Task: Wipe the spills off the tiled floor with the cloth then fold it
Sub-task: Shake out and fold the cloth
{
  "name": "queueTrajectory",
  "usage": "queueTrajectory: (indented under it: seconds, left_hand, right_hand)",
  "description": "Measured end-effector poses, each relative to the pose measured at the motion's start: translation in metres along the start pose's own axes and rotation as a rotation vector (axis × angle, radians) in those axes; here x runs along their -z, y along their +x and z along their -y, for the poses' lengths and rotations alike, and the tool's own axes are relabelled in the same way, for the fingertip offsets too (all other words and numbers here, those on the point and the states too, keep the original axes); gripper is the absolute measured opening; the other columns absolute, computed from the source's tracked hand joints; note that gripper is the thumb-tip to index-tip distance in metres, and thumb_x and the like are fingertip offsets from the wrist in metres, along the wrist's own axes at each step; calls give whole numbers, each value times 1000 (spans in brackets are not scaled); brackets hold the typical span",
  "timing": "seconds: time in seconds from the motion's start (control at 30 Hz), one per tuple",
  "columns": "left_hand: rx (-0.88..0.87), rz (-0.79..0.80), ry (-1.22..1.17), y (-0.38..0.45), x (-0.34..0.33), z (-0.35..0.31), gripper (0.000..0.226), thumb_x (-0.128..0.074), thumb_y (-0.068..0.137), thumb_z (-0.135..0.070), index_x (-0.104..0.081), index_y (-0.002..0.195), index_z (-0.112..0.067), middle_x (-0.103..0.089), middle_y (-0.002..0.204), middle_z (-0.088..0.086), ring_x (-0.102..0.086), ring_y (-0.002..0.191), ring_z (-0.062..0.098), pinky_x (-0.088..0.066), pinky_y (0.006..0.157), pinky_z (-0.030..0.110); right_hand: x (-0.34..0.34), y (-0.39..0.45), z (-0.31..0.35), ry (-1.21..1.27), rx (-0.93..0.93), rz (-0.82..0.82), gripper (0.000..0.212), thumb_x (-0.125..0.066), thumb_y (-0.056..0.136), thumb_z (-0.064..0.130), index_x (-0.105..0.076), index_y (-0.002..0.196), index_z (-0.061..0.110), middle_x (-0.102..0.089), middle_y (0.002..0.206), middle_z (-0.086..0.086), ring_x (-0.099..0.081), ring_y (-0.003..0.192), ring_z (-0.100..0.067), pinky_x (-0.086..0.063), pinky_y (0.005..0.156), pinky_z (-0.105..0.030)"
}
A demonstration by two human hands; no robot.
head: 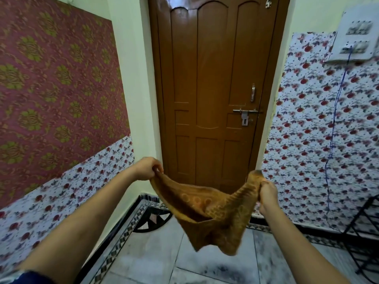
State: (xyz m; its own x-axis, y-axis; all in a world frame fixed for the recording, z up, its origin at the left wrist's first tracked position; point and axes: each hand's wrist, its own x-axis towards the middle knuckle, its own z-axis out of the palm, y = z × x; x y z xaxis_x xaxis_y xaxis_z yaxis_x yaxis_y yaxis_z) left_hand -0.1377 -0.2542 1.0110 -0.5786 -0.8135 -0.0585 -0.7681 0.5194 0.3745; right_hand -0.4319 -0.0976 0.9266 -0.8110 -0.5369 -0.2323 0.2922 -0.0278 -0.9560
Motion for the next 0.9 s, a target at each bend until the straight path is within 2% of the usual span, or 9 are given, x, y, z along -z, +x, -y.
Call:
queueTrajectory:
  seconds: [0.07, 0.17, 0.27, 0.37, 0.43, 0.5, 0.63, 0.8, 0.9]
  left_hand:
    - [76, -124, 140, 6, 0, 9, 30, -50, 83, 8, -70, 99, -8, -63, 105, 10, -60, 96, 23, -51, 76, 26]
    - [220, -325, 98, 9, -1, 16, 31, -49, 85, 8, -71, 90, -13, -53, 114, 11, -59, 97, 28, -49, 72, 29]
    - [342, -487, 91, 6, -1, 13, 33, -46, 90, 1, -67, 81, -22, -50, 102, 7, -56, 82, 27, -45, 62, 32]
    - [307, -561, -33, 8, -2, 8, 32, -44, 90, 2, -67, 82, -20, -57, 83, 7, -53, 68, 24, -39, 55, 27]
    - [265, -546, -274, 14, -3, 6, 32, -46, 87, 4, -68, 75, -15, -63, 79, 9, -57, 67, 21, -44, 53, 24]
    - [270, -539, -511, 19, -4, 6, 29, -50, 86, 2, -69, 69, -11, -67, 81, 11, -63, 77, 24, -56, 66, 30]
    - [277, -432, -883, 27, -13, -2, 19, -54, 88, -5, -69, 76, -5, -68, 88, 15, -66, 91, 29, -56, 83, 38]
    - [71, -260, -924, 29, -29, -24, 25, -54, 86, 6, -65, 86, -16, -65, 98, 14, -62, 99, 29, -52, 91, 41]
    - [-64, -91, -913, 25, -30, -42, 30, -55, 84, 8, -55, 94, -19, -59, 96, 12, -59, 92, 24, -50, 85, 35]
  right_hand:
    - [12, 9, -2, -33, 13, -38, 17, -36, 99, 18, -50, 104, 9, -48, 78, -9, -46, 66, -19, -40, 59, -31]
    - [27, 19, -4, -126, -5, -54, 14, -36, 99, 17, -49, 97, 12, -46, 76, -7, -44, 67, -19, -38, 61, -32]
    - [30, 27, -10, -316, -81, 12, 18, -40, 97, 14, -53, 86, 7, -46, 73, -8, -45, 65, -20, -37, 56, -28]
    - [31, 21, -16, -625, -32, 191, 11, -42, 95, 11, -52, 92, 9, -50, 82, -9, -49, 74, -21, -40, 67, -30]
    - [34, 14, -19, -667, 7, 303, 11, -45, 92, 6, -56, 92, 9, -54, 87, -10, -51, 80, -21, -40, 69, -31]
    - [36, 12, -19, -616, 6, 332, 13, -48, 89, 3, -58, 83, 8, -54, 84, -10, -50, 80, -21, -38, 67, -30]
    - [25, 7, -12, -452, -37, 431, 17, -50, 89, 3, -57, 78, 13, -52, 83, -10, -51, 79, -22, -40, 72, -30]
    - [-8, -32, 9, -500, 143, 868, 9, -57, 89, 9, -62, 93, 15, -61, 87, 1, -59, 83, -12, -47, 68, -17]
    - [-29, -53, 22, -510, 256, 985, 13, -61, 87, 11, -69, 91, 21, -67, 86, 9, -63, 85, -4, -47, 73, -16]
